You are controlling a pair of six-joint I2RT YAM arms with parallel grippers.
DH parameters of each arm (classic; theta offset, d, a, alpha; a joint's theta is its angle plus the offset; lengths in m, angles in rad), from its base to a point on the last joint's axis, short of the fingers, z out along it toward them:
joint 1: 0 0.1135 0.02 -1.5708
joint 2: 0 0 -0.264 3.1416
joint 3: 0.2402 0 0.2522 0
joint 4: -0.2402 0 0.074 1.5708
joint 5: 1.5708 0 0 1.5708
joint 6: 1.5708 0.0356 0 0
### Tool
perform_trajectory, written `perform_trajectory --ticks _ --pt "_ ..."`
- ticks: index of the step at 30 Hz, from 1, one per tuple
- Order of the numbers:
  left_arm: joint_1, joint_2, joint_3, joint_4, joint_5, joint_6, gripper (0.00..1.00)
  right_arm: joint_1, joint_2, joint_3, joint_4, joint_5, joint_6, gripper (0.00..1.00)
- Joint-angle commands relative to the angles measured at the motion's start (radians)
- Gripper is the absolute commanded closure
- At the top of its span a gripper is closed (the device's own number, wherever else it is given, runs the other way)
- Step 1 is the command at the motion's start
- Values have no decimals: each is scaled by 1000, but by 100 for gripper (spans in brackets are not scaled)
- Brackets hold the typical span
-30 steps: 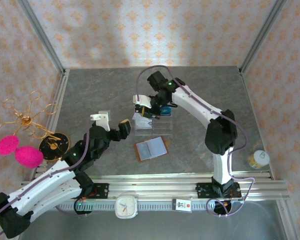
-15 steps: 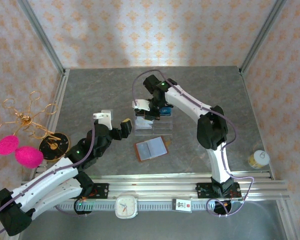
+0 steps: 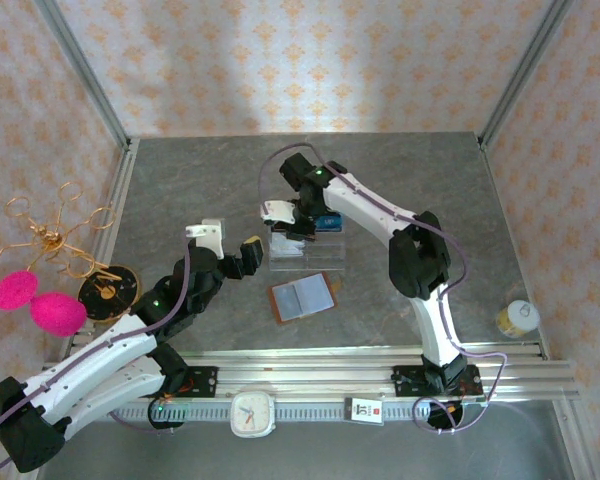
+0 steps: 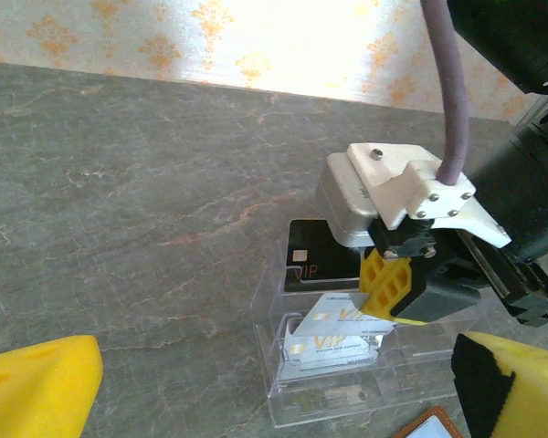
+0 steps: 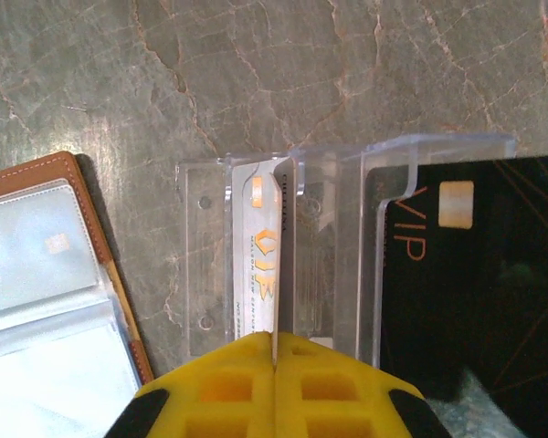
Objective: Take the credit cards out of the card holder
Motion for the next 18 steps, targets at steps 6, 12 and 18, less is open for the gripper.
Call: perform_trajectory --ticks 6,12,18 --pt "9 -1 -12 39 14 12 1 18 14 -6 82 56 51 78" --pt "9 -3 -17 59 25 -15 1 20 -40 5 134 0 112 72" --pt "9 -6 -56 102 54 -104 1 21 -138 -37 305 -112 336 70"
